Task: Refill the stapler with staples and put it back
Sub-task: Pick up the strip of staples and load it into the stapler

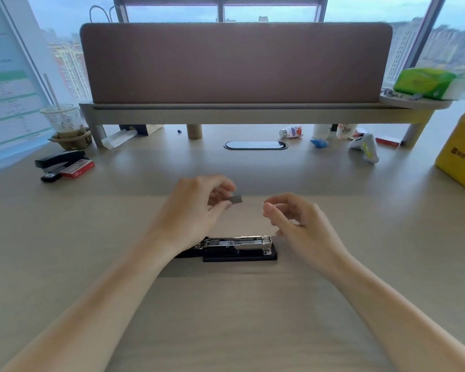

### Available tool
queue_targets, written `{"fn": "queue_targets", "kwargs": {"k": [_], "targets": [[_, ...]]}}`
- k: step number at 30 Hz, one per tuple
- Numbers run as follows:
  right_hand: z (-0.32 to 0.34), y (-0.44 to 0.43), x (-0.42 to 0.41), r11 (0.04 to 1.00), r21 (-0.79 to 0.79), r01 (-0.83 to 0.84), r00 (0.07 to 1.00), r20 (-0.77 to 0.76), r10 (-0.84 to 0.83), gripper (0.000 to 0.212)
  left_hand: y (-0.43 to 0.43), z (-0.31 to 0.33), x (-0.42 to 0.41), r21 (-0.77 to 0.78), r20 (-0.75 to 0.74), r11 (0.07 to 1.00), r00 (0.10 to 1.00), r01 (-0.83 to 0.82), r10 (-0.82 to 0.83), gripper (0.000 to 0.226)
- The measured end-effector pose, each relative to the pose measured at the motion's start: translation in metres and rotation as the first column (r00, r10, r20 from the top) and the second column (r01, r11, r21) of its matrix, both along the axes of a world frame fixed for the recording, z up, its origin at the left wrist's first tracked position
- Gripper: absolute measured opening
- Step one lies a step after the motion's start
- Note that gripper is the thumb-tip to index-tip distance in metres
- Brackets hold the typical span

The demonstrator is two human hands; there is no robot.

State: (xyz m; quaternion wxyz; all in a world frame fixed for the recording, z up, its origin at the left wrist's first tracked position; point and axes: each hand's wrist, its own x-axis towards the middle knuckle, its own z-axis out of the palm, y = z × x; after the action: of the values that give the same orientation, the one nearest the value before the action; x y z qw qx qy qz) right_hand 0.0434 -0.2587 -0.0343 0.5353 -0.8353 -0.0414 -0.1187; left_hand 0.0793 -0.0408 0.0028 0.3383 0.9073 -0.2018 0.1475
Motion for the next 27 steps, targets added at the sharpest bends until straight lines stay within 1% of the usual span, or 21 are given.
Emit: {"fn": "queue_targets", "kwargs": {"k": [1, 2, 5, 7, 10, 13, 15, 17, 18, 20, 23, 27], "targets": [[0.002, 0.003, 0.005, 1.000, 0.010, -0.017, 1.000, 0.000, 0.017, 0.035, 0.001, 0.000, -0.007, 0.001, 0.012, 0.999, 0.999, 0.039, -0.039, 0.023], [0.003, 0.006, 0.009, 0.999, 0.017, -0.043, 0.999, -0.003, 0.043, 0.032, 0.001, -0.001, -0.010, 0.006, 0.026, 0.998, 0.997, 0.070, -0.070, 0.024], [0.006, 0.012, 0.015, 0.990, 0.019, -0.138, 0.990, -0.022, 0.139, 0.013, 0.001, -0.005, -0.015, -0.009, 0.100, 0.993, 0.988, 0.122, -0.120, 0.022], [0.004, 0.013, 0.014, 0.984, 0.037, -0.174, 0.985, 0.008, 0.174, 0.008, -0.001, -0.007, -0.016, -0.005, 0.139, 0.989, 0.979, 0.149, -0.147, 0.020], [0.001, 0.014, 0.015, 0.982, 0.084, -0.170, 0.984, 0.071, 0.164, 0.010, -0.003, -0.011, -0.015, 0.038, 0.198, 0.982, 0.962, 0.183, -0.187, 0.019], [-0.002, 0.012, 0.016, 0.983, 0.100, -0.156, 0.985, 0.089, 0.147, 0.005, -0.005, -0.013, -0.015, 0.035, 0.202, 0.986, 0.965, 0.165, -0.169, 0.021], [-0.003, 0.011, 0.018, 0.982, 0.105, -0.155, 0.984, 0.107, 0.144, 0.003, -0.005, -0.013, -0.016, -0.067, 0.119, 0.989, 0.986, 0.129, -0.121, 0.020], [-0.003, 0.011, 0.018, 0.979, 0.127, -0.158, 0.981, 0.137, 0.140, 0.002, -0.004, -0.011, -0.015, -0.222, -0.053, 0.972, 0.995, 0.074, -0.088, 0.011], [-0.003, 0.011, 0.018, 0.978, 0.144, -0.154, 0.980, 0.152, 0.131, 0.003, -0.003, -0.010, -0.013, -0.304, -0.140, 0.951, 0.985, 0.055, -0.102, 0.009], [-0.002, 0.011, 0.017, 0.978, 0.157, -0.136, 0.979, 0.174, 0.108, 0.005, -0.001, -0.009, -0.012, -0.411, -0.253, 0.911, 0.957, 0.025, -0.140, 0.015], [-0.001, 0.011, 0.015, 0.981, 0.147, -0.126, 0.975, 0.199, 0.096, 0.008, 0.001, -0.008, -0.013, -0.482, -0.317, 0.876, 0.930, 0.011, -0.186, 0.013], [-0.001, 0.013, 0.014, 0.984, 0.129, -0.127, 0.971, 0.219, 0.097, 0.009, -0.001, -0.007, -0.014, -0.602, -0.391, 0.798, 0.880, -0.022, -0.270, 0.008]]}}
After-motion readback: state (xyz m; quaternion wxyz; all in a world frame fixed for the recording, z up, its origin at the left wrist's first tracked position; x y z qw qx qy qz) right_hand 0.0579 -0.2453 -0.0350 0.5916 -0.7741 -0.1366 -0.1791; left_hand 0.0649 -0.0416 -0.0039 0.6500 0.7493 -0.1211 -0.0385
